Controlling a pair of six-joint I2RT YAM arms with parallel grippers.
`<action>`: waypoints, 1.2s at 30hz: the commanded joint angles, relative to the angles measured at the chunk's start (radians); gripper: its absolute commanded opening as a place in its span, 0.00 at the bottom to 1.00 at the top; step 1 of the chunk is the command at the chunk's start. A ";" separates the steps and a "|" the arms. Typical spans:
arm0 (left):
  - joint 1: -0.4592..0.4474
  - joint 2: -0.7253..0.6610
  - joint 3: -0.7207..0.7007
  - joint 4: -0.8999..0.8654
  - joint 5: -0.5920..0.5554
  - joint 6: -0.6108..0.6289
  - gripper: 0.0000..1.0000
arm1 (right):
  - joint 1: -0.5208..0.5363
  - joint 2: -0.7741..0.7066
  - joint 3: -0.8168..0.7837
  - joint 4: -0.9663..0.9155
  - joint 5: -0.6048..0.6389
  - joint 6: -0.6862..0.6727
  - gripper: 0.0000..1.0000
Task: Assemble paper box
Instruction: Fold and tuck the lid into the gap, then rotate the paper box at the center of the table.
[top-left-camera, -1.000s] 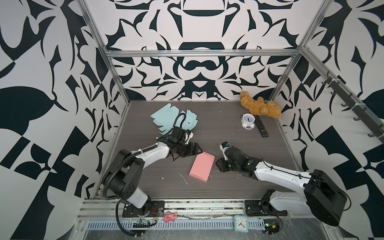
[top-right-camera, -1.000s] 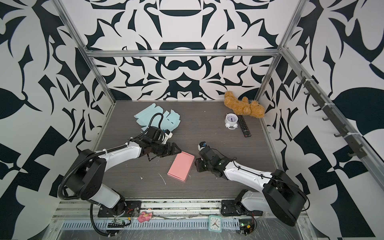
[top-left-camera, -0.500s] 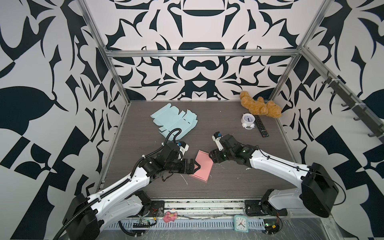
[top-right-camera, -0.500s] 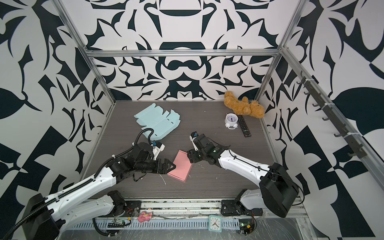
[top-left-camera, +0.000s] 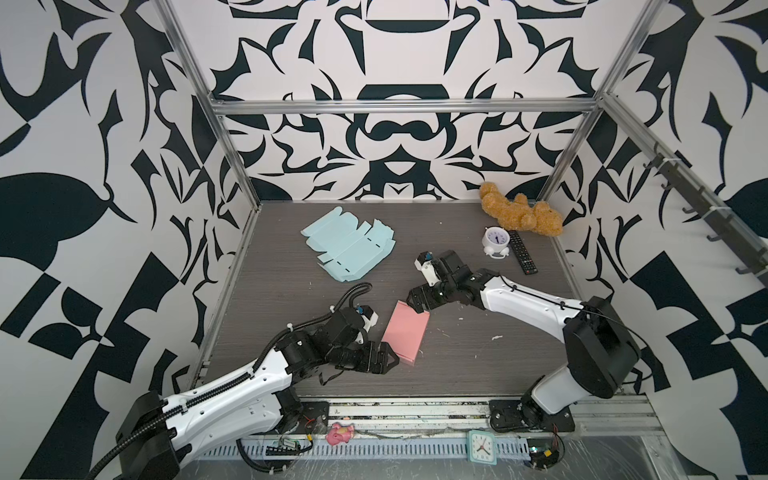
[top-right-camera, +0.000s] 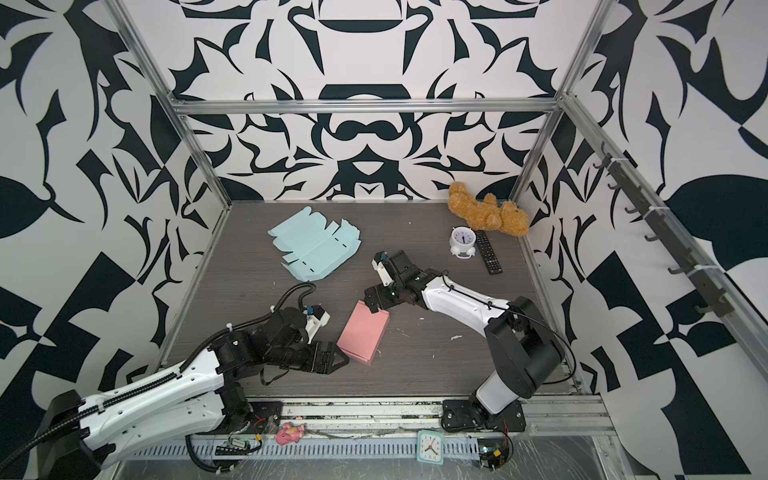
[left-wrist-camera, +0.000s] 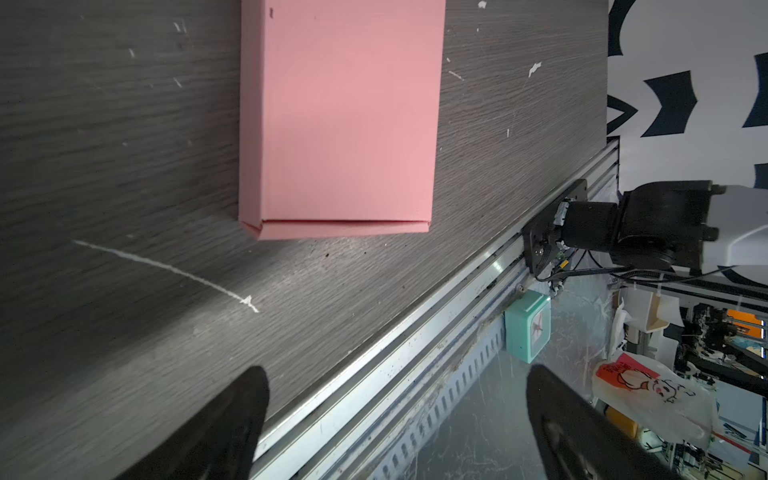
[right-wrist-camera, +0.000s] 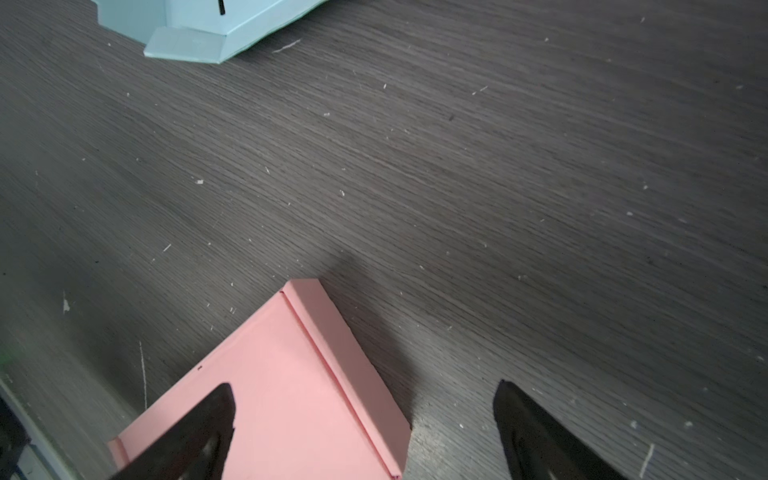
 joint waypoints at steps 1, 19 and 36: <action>-0.013 0.010 -0.030 0.030 -0.001 -0.033 0.99 | -0.004 0.021 0.050 -0.020 -0.060 -0.019 0.99; -0.032 0.117 -0.090 0.238 0.023 -0.079 0.90 | -0.006 0.122 0.089 -0.030 -0.137 -0.044 0.99; -0.028 0.313 -0.055 0.406 -0.032 -0.066 0.71 | -0.004 0.111 0.038 -0.007 -0.203 -0.033 0.79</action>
